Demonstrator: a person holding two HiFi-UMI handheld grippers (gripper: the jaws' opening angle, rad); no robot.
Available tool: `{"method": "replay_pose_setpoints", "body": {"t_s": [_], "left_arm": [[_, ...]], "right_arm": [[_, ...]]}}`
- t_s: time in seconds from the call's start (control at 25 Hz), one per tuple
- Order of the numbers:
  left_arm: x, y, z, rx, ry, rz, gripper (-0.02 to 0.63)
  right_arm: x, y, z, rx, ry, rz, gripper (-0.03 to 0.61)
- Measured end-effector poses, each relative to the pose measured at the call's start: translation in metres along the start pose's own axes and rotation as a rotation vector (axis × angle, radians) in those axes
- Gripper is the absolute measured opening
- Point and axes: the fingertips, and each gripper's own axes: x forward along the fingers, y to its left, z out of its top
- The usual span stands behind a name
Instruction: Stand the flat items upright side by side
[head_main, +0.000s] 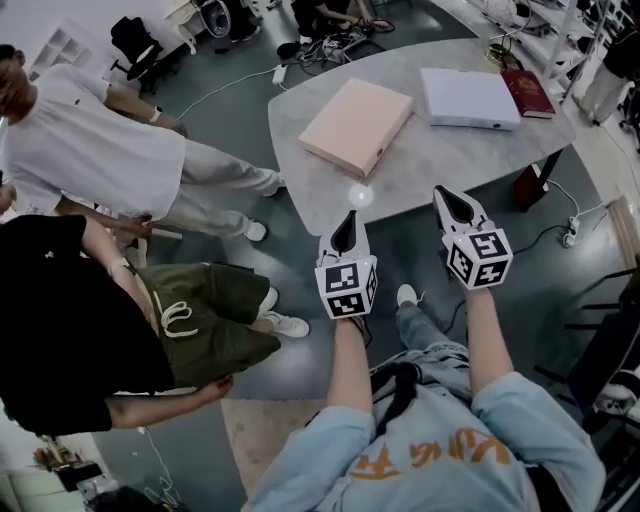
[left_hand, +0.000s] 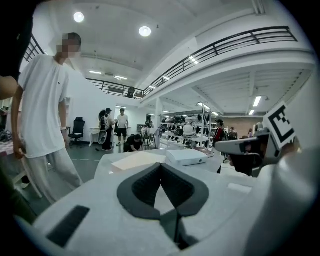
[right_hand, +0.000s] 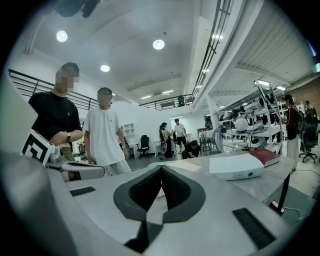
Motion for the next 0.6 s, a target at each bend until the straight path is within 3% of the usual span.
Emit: {"method": "replay_pose_setpoints", "body": {"t_s": [0.6], "left_arm": [[0.118, 0.027, 0.007, 0.038, 0.102, 0.027, 0.012]], "right_arm": [[0.104, -0.080, -0.004, 0.083, 0.046, 0.000, 0.000]]}}
